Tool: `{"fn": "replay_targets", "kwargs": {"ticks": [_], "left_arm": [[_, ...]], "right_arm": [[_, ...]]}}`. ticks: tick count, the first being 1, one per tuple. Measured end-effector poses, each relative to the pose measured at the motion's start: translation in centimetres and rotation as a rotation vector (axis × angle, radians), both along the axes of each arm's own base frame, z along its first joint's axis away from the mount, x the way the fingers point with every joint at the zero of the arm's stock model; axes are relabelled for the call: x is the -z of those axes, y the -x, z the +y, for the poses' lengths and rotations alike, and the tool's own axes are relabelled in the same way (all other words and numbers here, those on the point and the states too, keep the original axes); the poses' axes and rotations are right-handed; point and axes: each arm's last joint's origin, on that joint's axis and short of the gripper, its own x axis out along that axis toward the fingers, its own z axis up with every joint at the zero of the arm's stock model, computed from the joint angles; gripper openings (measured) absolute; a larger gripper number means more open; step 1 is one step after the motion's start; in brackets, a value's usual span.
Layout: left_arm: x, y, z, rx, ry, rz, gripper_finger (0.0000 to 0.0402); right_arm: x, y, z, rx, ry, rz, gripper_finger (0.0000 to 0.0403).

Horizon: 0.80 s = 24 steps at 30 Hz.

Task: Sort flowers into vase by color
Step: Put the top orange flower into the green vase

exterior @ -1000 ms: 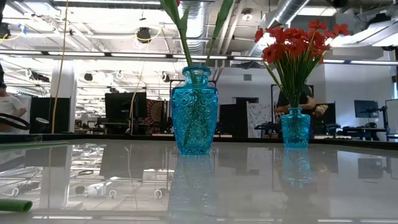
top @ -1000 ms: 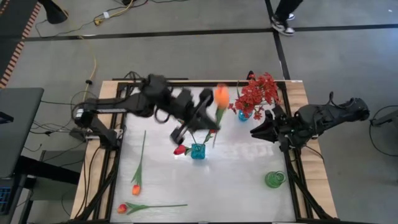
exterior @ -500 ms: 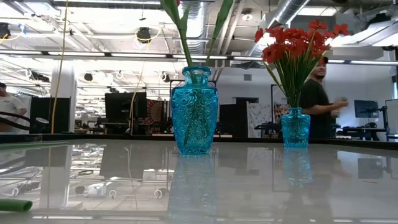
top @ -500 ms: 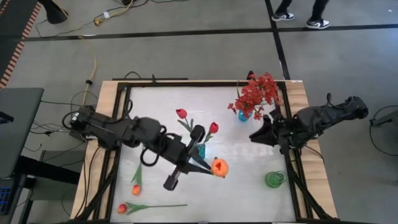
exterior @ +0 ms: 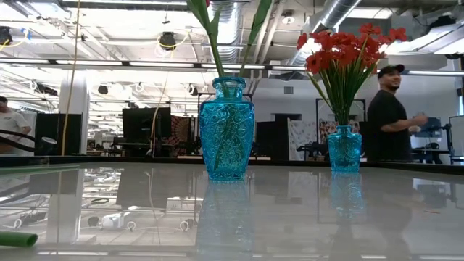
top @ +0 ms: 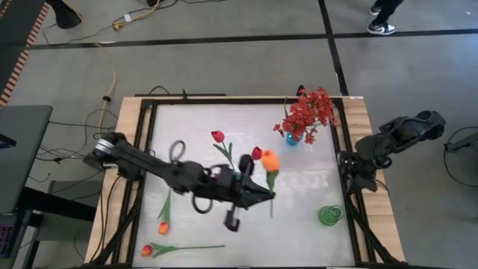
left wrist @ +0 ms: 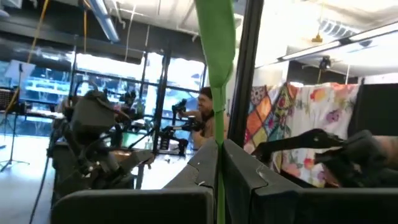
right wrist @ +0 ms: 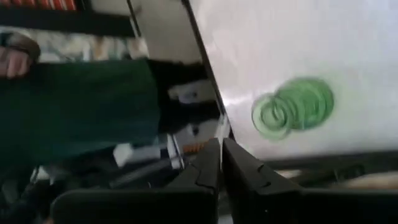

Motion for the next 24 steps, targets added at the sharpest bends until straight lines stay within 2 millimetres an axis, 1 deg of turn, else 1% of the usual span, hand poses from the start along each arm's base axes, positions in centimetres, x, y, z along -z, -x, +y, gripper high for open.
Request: {"fn": "replay_targets", "kwargs": {"ticks": [3, 6, 10, 14, 16, 19, 24], "left_arm": [[2.4, -1.9, -0.9, -0.02, 0.007, -0.019, 0.0], [4.2, -3.9, -1.7, -0.066, 0.007, -0.053, 0.0], [5.8, -6.7, -2.8, -0.078, 0.003, -0.075, 0.0], [6.7, -9.3, -3.8, -0.07, 0.005, -0.08, 0.0], [6.9, -10.1, -4.2, -0.073, 0.005, -0.077, 0.0], [6.6, -10.6, -4.0, -0.097, -0.037, -0.052, 0.0], [4.3, -10.3, -3.6, -0.107, -0.056, -0.04, 0.0]], "right_arm": [[0.8, 0.1, 0.3, -0.059, 0.033, 0.018, 0.0033], [1.3, 0.2, 0.5, -0.118, 0.085, -0.004, 0.0026], [1.4, 0.1, 0.7, -0.169, 0.136, -0.048, 0.003], [1.4, 0.3, 0.6, -0.191, 0.148, -0.066, 0.004], [1.4, 0.4, 0.5, -0.193, 0.146, -0.065, 0.004], [1.4, 0.7, 0.4, -0.197, 0.143, -0.059, 0.0036], [1.3, 1.2, 0.2, -0.235, 0.152, -0.097, 0.0029]]}}
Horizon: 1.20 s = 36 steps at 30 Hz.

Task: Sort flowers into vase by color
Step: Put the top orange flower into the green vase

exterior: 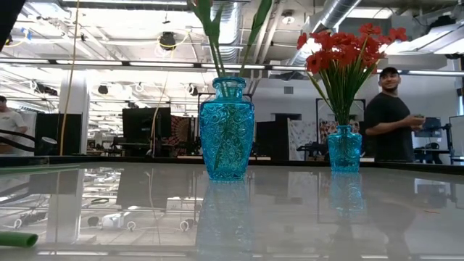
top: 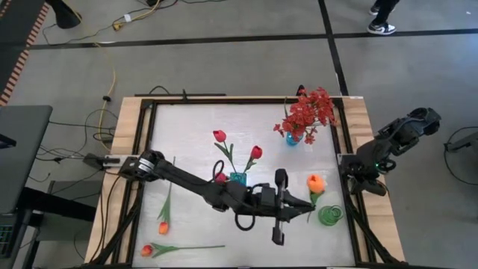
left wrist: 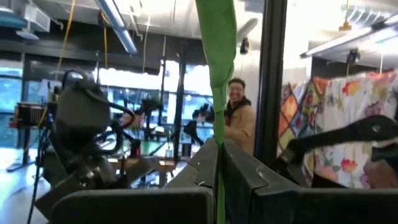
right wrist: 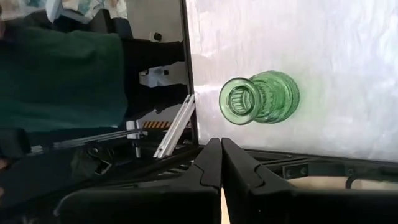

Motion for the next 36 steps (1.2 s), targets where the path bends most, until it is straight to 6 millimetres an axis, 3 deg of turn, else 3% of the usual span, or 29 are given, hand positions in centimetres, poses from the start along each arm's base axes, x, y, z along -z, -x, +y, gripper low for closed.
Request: {"fn": "replay_targets", "kwargs": {"ticks": [5, 12, 18, 22, 28, 36], "left_arm": [[-1.3, -0.1, -0.6, 0.037, -0.008, 0.169, 0.0], [-7.0, 3.2, 0.2, 0.121, 0.016, 0.43, 0.0], [-8.5, 5.0, -2.3, 0.179, 0.038, 0.401, 0.0], [-7.4, 5.1, -3.7, 0.096, 0.088, 0.369, 0.0], [-3.3, 3.8, -4.7, 0.042, 0.196, 0.269, 0.0], [1.4, 4.1, -5.4, 0.02, 0.313, 0.136, 0.0]], "right_arm": [[0.1, 0.1, -0.2, 0.006, 0.029, -0.012, 0.0034], [0.1, 0.2, -0.1, -0.023, 0.04, -0.022, 0.0031], [0.1, 0.2, -0.1, -0.062, 0.059, -0.054, 0.0033], [0.1, 0.2, -0.1, -0.088, 0.072, -0.079, 0.0033], [0.1, 0.2, -0.1, -0.134, 0.084, -0.11, 0.0033], [0.1, 0.2, -0.1, -0.167, 0.079, -0.119, 0.0032]]}}
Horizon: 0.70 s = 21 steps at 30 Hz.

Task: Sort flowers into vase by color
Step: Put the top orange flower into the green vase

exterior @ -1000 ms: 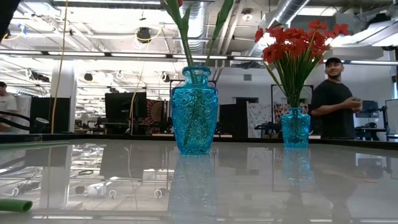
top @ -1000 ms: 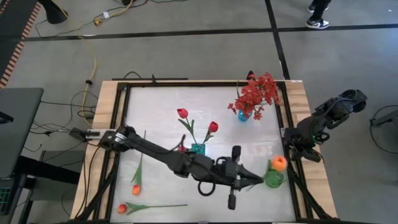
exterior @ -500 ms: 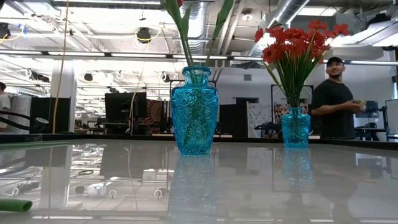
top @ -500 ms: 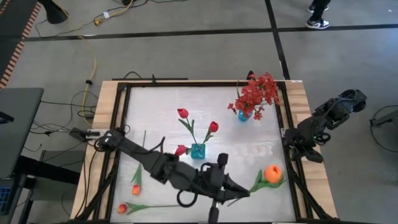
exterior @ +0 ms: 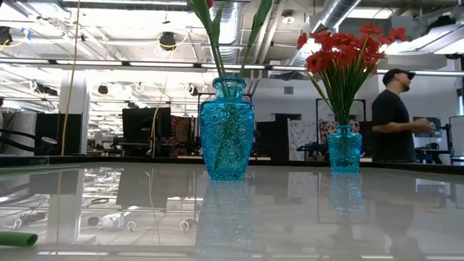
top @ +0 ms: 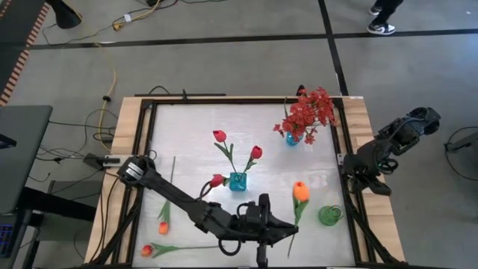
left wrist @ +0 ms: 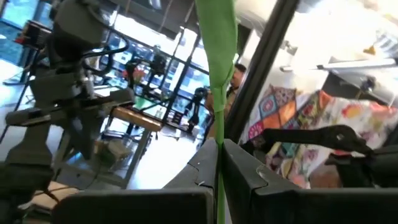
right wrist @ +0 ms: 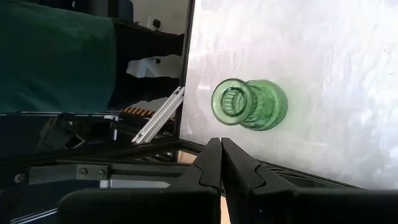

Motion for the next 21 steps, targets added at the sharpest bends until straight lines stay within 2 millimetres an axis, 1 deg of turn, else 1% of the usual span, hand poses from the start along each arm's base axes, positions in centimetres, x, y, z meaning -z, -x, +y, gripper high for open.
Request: {"fn": "replay_targets", "kwargs": {"ticks": [3, 8, 10, 11, 16, 21], "left_arm": [[1.1, -0.5, -0.3, -0.004, 0.035, -0.033, 0.0], [4.7, -2.6, -1.1, 0.019, 0.032, -0.037, 0.0], [5.5, -3.4, -0.9, 0.012, 0.031, -0.041, 0.0], [5.7, -3.9, -0.7, 0.01, 0.031, -0.049, 0.0], [5.6, -6.1, 0.3, 0.057, 0.028, -0.114, 0.0], [6.9, -8.7, 0.5, 0.078, -0.01, -0.158, 0.0]], "right_arm": [[0.0, 0.0, 0.0, -0.011, -0.012, 0.009, 0.0033], [0.0, 0.1, 0.0, -0.018, -0.01, 0.009, 0.0033], [0.0, 0.1, 0.0, -0.019, -0.01, 0.009, 0.0032], [0.0, 0.1, 0.0, -0.019, -0.01, 0.009, 0.0032], [0.0, 0.1, 0.0, -0.019, -0.009, 0.008, 0.0033], [0.0, 0.1, 0.0, -0.019, -0.009, 0.008, 0.0031]]}}
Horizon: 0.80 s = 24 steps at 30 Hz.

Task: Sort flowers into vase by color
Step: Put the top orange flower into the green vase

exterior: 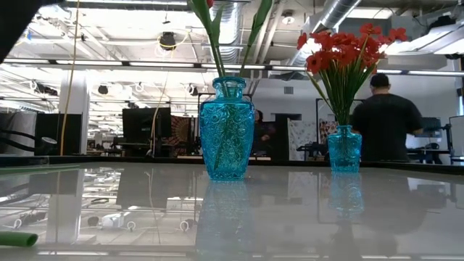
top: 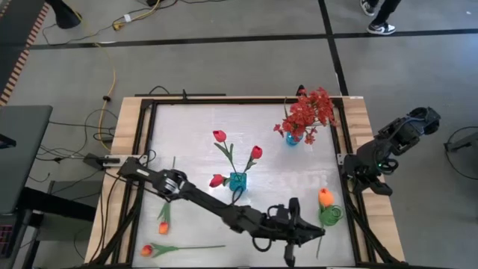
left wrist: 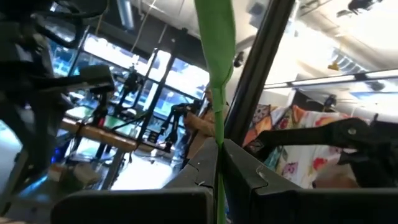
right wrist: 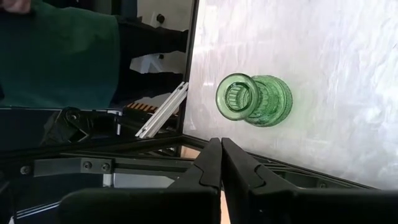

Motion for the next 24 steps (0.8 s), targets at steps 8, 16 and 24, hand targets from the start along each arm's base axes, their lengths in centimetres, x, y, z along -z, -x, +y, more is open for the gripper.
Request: {"fn": "replay_targets", "kwargs": {"ticks": [8, 16, 24], "left_arm": [[2.0, -2.0, 1.6, -0.044, 0.007, -0.045, 0.0], [2.3, -2.9, 3.5, -0.162, -0.093, -0.027, 0.0], [2.7, -4.1, 6.4, -0.191, -0.149, 0.01, 0.0]], "right_arm": [[0.0, 0.0, 0.0, 0.007, -0.002, 0.006, 0.0033], [0.0, 0.0, 0.0, 0.008, 0.0, 0.007, 0.0032], [0.0, 0.0, 0.0, 0.012, 0.003, 0.007, 0.0031]]}}
